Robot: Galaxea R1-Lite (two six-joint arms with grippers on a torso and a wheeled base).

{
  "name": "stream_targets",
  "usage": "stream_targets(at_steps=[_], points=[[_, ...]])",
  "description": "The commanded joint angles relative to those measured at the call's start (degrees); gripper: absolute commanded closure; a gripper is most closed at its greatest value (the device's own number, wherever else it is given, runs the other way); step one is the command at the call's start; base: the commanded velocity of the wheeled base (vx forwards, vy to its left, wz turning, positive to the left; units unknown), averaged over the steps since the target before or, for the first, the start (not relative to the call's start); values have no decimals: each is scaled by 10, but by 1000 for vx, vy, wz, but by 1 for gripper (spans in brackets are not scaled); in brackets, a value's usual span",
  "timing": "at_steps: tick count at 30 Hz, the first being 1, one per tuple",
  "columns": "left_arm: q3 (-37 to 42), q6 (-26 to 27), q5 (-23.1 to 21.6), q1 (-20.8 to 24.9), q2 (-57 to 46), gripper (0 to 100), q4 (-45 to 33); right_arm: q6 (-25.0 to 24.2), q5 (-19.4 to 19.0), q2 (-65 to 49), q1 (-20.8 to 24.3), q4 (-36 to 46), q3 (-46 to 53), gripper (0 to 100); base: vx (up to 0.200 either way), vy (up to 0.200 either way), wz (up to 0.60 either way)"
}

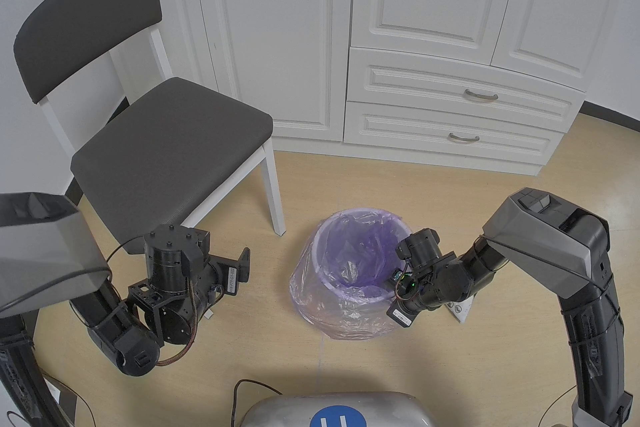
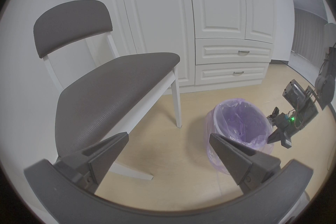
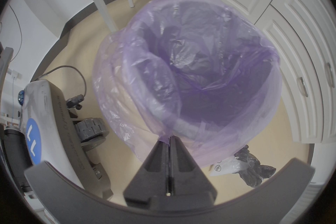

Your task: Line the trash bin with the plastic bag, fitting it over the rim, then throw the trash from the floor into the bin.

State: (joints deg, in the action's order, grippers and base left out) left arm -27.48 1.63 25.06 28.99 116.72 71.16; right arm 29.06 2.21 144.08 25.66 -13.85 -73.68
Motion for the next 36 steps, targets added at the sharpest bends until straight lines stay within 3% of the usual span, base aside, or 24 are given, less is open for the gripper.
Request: stream_targets(at_steps=[1,11,18,25,35,36], points=[[32,-3,1,0,52,0,50,-5,13,9,-45,-40,1,100,0,0,0],[75,-20,-1,-6,79,0,166,-44,12,14,-109,-57,-60,100,0,0,0],[88,-59,-1,-7,78,0,166,-103,11,49,-136,-59,-131,100,0,0,0],[99,-60,0,-10,73,0,167,-145,3,60,-141,-60,-163,100,0,0,0],[117,-77,0,-9,71,0,166,-118,-74,7,-146,-58,-86,100,0,0,0],[118,-77,0,-9,71,0,166,-116,-77,6,-147,-58,-83,0,0,0,0]])
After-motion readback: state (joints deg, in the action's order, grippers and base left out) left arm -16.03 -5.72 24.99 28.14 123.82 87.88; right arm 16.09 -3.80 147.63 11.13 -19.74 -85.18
